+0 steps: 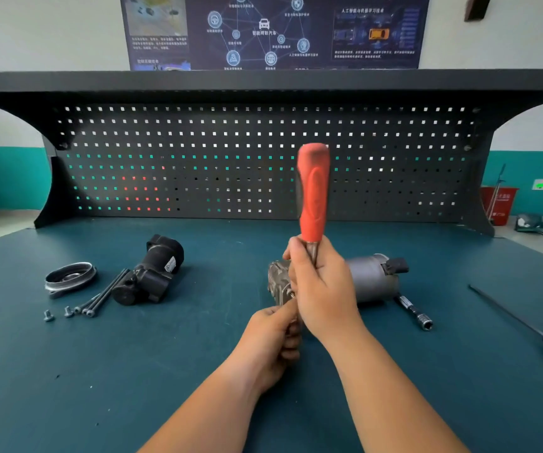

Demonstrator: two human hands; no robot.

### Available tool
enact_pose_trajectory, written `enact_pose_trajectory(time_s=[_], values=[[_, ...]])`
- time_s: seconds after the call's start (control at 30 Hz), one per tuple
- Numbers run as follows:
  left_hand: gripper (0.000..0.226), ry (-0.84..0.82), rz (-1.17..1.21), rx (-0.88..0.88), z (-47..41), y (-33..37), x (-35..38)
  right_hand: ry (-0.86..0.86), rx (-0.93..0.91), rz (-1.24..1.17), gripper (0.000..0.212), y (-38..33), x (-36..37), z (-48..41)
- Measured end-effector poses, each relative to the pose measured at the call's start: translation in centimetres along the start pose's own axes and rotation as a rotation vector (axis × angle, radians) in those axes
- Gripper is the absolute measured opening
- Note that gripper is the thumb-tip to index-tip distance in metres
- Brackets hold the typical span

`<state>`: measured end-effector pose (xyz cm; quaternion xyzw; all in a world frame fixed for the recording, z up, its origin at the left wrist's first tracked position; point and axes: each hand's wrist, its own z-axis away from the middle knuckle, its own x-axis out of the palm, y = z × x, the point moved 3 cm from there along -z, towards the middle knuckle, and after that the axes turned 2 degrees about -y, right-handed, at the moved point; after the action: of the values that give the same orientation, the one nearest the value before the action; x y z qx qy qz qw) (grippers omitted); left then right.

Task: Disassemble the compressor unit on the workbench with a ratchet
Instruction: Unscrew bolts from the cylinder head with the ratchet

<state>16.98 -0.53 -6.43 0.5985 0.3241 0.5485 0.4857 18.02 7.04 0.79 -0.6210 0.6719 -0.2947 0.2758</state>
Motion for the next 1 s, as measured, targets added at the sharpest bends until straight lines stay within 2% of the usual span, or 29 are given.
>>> enact_pose_trajectory(time_s=[0.07,0.13,0.17,0.23,0.4,0.47,0.57,0.67,0.77,0.87,1.0], values=[[0.038,-0.001,0.003,0.014,0.0,0.0,0.0,-0.054,-0.098,0.169,0.021,-0.2,0.2,0.2],[0.040,-0.009,0.008,0.030,0.1,0.1,0.0,-0.038,-0.120,0.199,0.022,-0.2,0.3,0.4],[0.042,-0.008,0.012,0.039,0.1,0.1,0.0,0.005,-0.079,0.124,0.022,-0.2,0.3,0.4],[0.043,0.005,0.045,0.039,0.2,0.2,0.0,0.153,0.091,-0.185,0.026,0.6,-0.1,0.2],[0.030,-0.044,0.200,-0.016,0.1,0.3,0.7,0.670,0.545,-0.809,0.029,2.9,-2.4,0.1],[0.029,-0.069,0.196,-0.031,0.0,0.4,0.8,0.728,0.609,-0.913,0.030,3.4,-2.6,0.2],[0.033,-0.026,0.140,-0.025,0.0,0.4,0.5,0.611,0.482,-0.727,0.031,2.7,-2.5,-0.2],[0.042,0.150,0.069,0.064,0.2,0.5,-0.3,0.414,0.294,-0.486,0.030,1.4,-1.7,-0.6],[0.038,0.296,0.029,0.156,0.3,0.8,-1.3,0.179,0.137,-0.258,0.028,0.9,-0.7,-0.4],[0.054,0.215,-0.115,0.153,0.4,1.0,-0.9,-0.018,0.000,-0.021,0.021,0.5,0.1,0.0],[0.054,0.070,-0.210,0.114,0.5,0.5,0.0,-0.021,-0.015,-0.016,0.019,0.1,-0.1,0.0]])
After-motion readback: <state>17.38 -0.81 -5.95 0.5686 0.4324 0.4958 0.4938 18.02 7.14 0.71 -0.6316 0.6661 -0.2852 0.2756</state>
